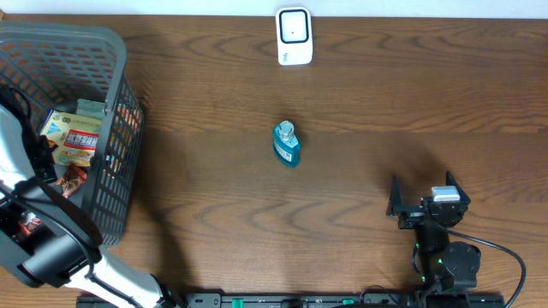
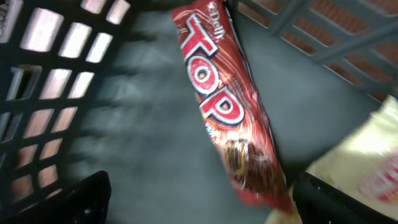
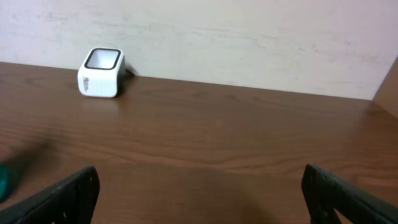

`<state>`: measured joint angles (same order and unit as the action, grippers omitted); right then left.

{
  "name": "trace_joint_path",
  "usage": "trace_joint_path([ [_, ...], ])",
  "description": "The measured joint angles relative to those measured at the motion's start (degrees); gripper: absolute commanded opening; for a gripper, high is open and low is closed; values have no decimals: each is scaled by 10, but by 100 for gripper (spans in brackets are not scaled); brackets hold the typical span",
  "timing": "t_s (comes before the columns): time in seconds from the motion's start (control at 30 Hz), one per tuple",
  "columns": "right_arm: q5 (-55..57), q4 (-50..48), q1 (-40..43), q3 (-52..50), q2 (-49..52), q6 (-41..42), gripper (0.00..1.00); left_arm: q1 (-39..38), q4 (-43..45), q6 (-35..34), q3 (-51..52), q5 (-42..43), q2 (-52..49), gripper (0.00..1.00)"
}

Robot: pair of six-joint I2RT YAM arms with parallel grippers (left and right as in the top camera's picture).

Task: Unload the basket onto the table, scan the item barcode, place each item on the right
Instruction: 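Reach the left gripper into the basket and grasp the red TOP bar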

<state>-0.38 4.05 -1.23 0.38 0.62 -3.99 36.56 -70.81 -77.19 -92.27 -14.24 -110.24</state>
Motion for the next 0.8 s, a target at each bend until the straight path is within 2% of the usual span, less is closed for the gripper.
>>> trace_joint_path([
  [0.27,0,0,0,0,0,0,99,7,104,-6,87,-11,-7,93],
  [0.4,0,0,0,0,0,0,99,11,184,-4,133,-18,-8,94],
  [0.6,0,0,0,0,0,0,99,11,240,-2,182,-27,-6,93],
  [0.67,0,0,0,0,0,0,99,11,256,-2,188,-32,-5,87],
  [0.7,0,0,0,0,0,0,99,10,264,-3,192,-34,-4,80],
  [0.77,0,0,0,0,0,0,99,10,278,-4,200,-37,-1,59],
  [0.8,0,0,0,0,0,0,99,10,280,-5,202,-40,0,44],
])
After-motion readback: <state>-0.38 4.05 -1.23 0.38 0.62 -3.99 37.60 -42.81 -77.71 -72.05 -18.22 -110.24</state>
